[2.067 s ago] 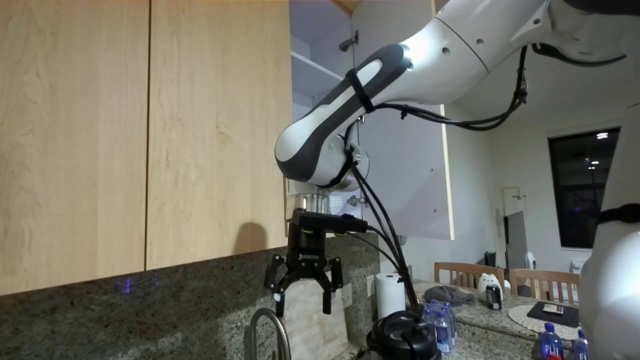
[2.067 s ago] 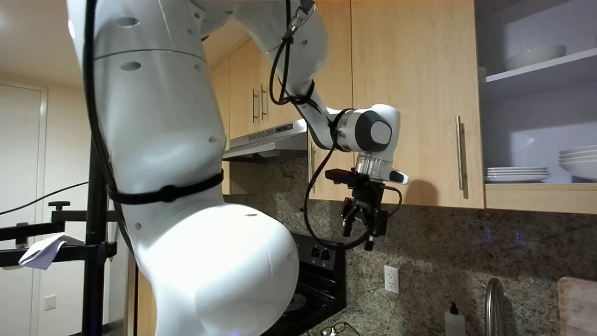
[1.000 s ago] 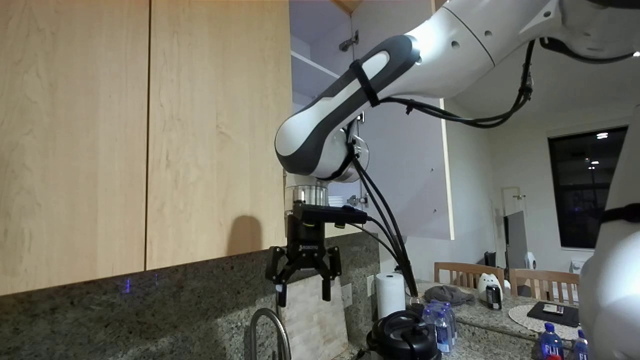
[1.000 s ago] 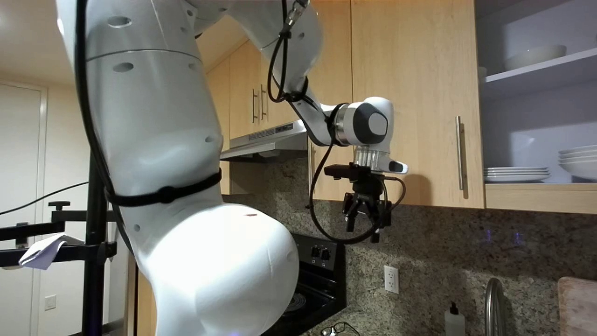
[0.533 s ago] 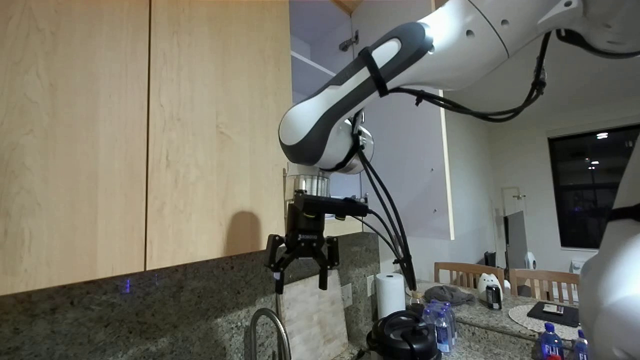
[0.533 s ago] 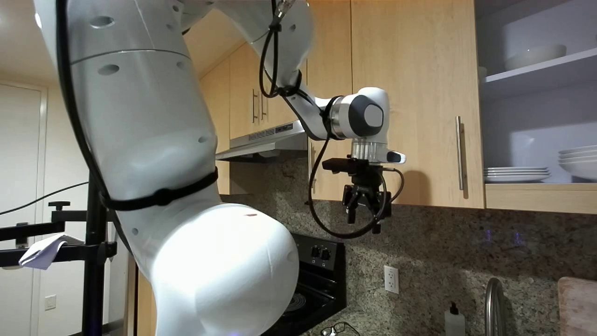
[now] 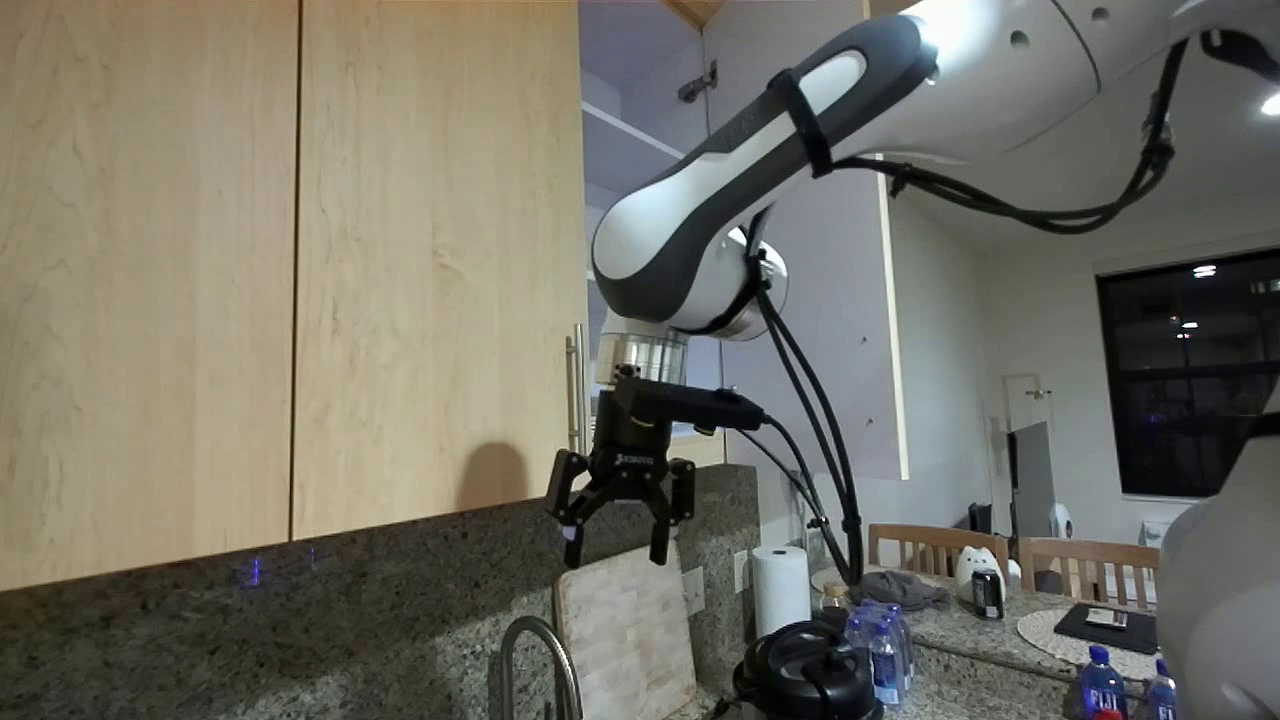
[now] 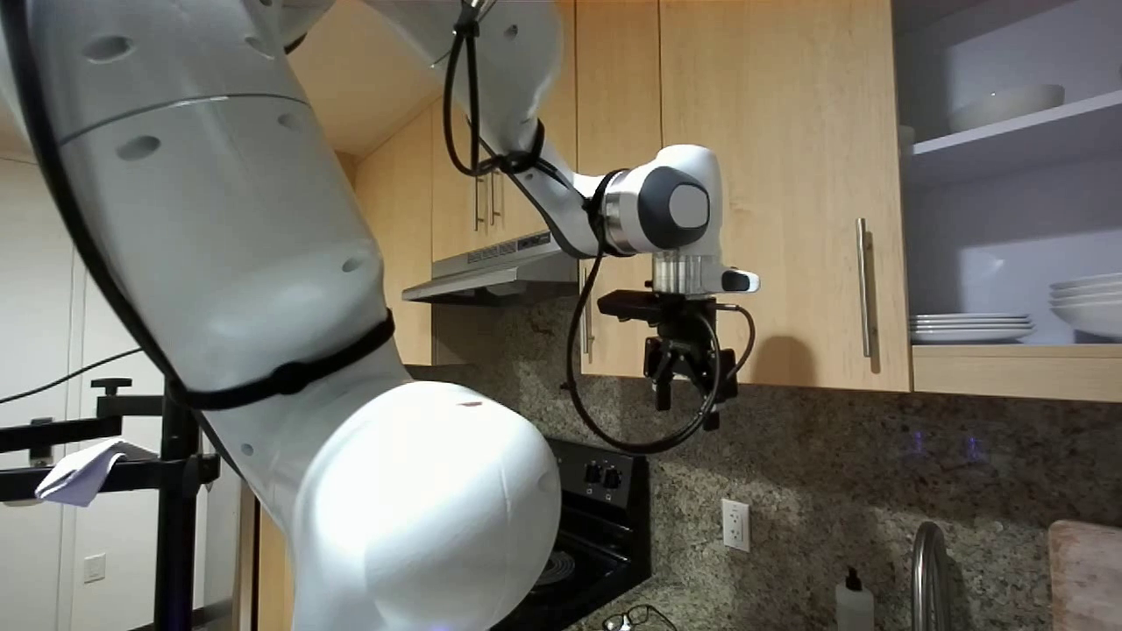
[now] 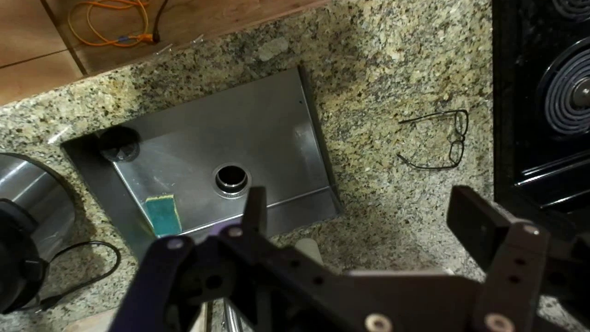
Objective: Close the open upper cabinet door
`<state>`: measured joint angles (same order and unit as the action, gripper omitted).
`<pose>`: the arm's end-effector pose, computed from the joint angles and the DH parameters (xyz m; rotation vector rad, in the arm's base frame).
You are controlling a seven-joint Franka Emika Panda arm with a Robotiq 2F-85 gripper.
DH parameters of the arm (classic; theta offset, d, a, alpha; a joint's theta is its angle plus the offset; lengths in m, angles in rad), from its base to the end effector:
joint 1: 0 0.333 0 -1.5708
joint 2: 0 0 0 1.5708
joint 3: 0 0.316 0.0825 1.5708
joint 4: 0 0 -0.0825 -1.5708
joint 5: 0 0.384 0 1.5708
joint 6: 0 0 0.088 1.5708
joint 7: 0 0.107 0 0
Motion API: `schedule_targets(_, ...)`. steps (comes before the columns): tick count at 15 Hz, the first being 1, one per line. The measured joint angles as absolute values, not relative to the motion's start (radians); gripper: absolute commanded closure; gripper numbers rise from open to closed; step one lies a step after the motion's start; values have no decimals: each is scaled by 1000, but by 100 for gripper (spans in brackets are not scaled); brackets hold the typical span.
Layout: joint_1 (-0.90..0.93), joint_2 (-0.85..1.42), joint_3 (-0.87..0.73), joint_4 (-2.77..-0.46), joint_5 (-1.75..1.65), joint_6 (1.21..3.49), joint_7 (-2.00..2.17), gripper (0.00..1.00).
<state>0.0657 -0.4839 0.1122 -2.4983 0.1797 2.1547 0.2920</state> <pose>0.4031 0.0816 0.4661 -2.9867 0.3178 -0.1689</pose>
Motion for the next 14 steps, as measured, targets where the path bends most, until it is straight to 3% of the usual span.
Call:
schedule_targets(9,-2,-794,72,-2711,182,2228,299,0)
schedule_targets(14,-89,-960,28,-2738,164,2099,299,0)
